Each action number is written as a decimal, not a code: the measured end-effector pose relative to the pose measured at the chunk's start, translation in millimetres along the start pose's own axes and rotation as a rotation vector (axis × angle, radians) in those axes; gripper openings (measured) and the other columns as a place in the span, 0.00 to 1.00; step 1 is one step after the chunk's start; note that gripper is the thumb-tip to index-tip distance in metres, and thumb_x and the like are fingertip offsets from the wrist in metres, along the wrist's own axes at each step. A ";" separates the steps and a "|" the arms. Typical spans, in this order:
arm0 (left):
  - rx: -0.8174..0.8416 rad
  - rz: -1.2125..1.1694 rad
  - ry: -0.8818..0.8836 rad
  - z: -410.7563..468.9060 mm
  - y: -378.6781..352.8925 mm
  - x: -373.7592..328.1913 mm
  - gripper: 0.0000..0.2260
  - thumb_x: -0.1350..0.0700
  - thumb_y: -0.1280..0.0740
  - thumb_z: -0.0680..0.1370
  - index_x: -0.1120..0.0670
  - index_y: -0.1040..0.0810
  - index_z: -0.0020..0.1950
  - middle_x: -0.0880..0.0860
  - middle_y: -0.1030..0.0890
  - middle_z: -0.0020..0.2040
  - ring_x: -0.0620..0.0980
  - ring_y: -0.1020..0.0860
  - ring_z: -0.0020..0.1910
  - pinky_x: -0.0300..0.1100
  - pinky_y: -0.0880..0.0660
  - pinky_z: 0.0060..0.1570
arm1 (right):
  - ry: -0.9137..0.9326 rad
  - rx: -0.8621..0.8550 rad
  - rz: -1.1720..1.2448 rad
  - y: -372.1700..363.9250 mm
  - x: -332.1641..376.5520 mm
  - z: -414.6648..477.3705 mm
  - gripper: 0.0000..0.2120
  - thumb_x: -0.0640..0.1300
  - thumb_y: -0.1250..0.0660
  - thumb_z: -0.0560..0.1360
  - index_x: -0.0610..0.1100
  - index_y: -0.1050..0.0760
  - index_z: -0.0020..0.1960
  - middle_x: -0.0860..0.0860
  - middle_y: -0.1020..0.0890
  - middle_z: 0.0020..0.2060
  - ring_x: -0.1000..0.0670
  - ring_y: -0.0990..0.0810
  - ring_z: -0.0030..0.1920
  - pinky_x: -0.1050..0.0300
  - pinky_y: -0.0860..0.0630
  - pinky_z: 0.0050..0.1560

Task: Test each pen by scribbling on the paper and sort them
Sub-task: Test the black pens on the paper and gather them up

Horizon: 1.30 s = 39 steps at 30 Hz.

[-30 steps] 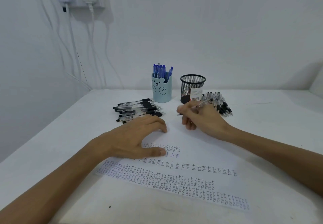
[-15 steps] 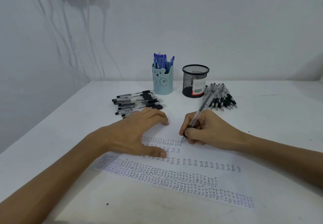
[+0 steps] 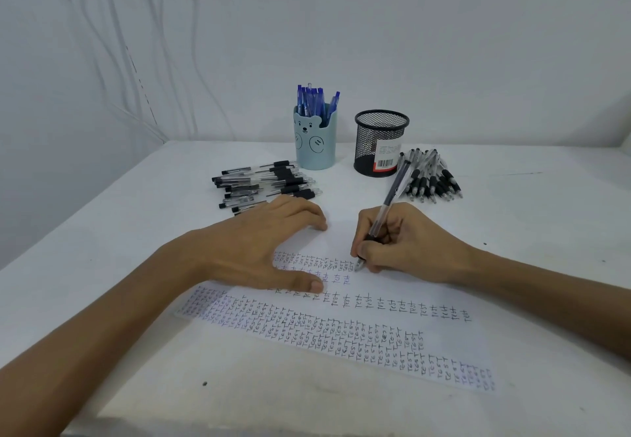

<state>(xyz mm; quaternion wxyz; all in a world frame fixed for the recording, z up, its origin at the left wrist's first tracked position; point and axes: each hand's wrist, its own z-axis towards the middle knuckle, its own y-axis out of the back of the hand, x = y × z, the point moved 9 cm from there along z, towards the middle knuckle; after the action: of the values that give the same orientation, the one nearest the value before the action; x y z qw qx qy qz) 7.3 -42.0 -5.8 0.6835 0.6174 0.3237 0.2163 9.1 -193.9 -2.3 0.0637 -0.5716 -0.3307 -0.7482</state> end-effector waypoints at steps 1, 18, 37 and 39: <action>0.001 -0.001 0.001 0.2 0.1 -0.1 0.35 0.26 0.35 0.75 0.41 0.37 0.77 0.35 0.38 0.74 0.36 0.40 0.74 0.46 0.38 0.76 | 0.003 0.002 -0.013 0.0 0.0 0.0 0.08 0.29 0.32 0.76 0.38 0.21 0.41 0.49 0.19 0.29 0.53 0.23 0.30 0.63 0.27 0.33; 0.008 -0.009 0.005 0.2 -0.7 2.1 0.36 0.26 0.36 0.75 0.43 0.37 0.77 0.37 0.38 0.75 0.37 0.39 0.75 0.47 0.37 0.76 | 0.019 -0.014 -0.032 1.2 0.9 0.7 0.08 0.29 0.33 0.76 0.37 0.21 0.40 0.49 0.21 0.27 0.55 0.27 0.28 0.65 0.31 0.32; 0.015 -0.006 0.015 0.8 -2.1 3.5 0.37 0.26 0.35 0.74 0.42 0.37 0.77 0.36 0.38 0.75 0.36 0.40 0.75 0.45 0.38 0.77 | 0.022 -0.039 -0.060 4.1 -1.7 3.1 0.06 0.28 0.33 0.76 0.34 0.22 0.40 0.52 0.21 0.26 0.57 0.27 0.26 0.67 0.32 0.30; 0.018 -0.006 0.014 1.0 -2.3 3.2 0.37 0.26 0.36 0.74 0.42 0.37 0.77 0.36 0.38 0.75 0.36 0.41 0.75 0.45 0.38 0.77 | 0.022 -0.031 -0.059 3.9 -2.1 2.6 0.05 0.27 0.34 0.76 0.31 0.22 0.41 0.53 0.21 0.25 0.57 0.27 0.26 0.68 0.31 0.30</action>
<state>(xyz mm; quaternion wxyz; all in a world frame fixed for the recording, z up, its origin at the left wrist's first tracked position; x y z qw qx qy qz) 10.0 -40.7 -8.6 0.6763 0.6211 0.3323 0.2157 13.8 -196.0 -2.2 0.0364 -0.5545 -0.3350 -0.7609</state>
